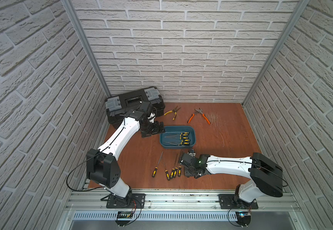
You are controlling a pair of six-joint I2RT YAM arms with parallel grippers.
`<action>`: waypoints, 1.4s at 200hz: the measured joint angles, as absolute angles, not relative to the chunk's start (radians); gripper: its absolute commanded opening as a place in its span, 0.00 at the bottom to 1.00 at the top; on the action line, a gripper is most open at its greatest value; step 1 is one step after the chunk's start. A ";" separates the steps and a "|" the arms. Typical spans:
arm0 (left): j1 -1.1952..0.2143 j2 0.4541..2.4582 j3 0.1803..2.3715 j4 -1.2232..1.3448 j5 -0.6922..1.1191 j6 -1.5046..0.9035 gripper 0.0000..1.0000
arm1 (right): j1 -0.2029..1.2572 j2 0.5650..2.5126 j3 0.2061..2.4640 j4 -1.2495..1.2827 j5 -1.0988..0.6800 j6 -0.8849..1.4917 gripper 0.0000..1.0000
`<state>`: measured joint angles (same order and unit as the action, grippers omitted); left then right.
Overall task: Put the file tool into the storage box
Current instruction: Pick up the file tool from the center of the board.
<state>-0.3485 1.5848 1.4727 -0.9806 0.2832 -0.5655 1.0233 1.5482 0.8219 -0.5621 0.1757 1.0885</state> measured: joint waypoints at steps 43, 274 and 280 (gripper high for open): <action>-0.348 1.584 1.488 -0.988 0.250 -0.574 0.98 | 1.019 1.428 0.768 -0.564 0.184 1.058 0.55; -0.355 1.593 1.553 -0.998 0.253 -0.569 0.98 | 0.996 1.479 0.753 -0.559 0.179 0.928 0.13; -0.357 1.593 1.558 -0.999 0.252 -0.568 0.98 | 0.997 1.466 0.752 -0.567 0.185 0.933 0.12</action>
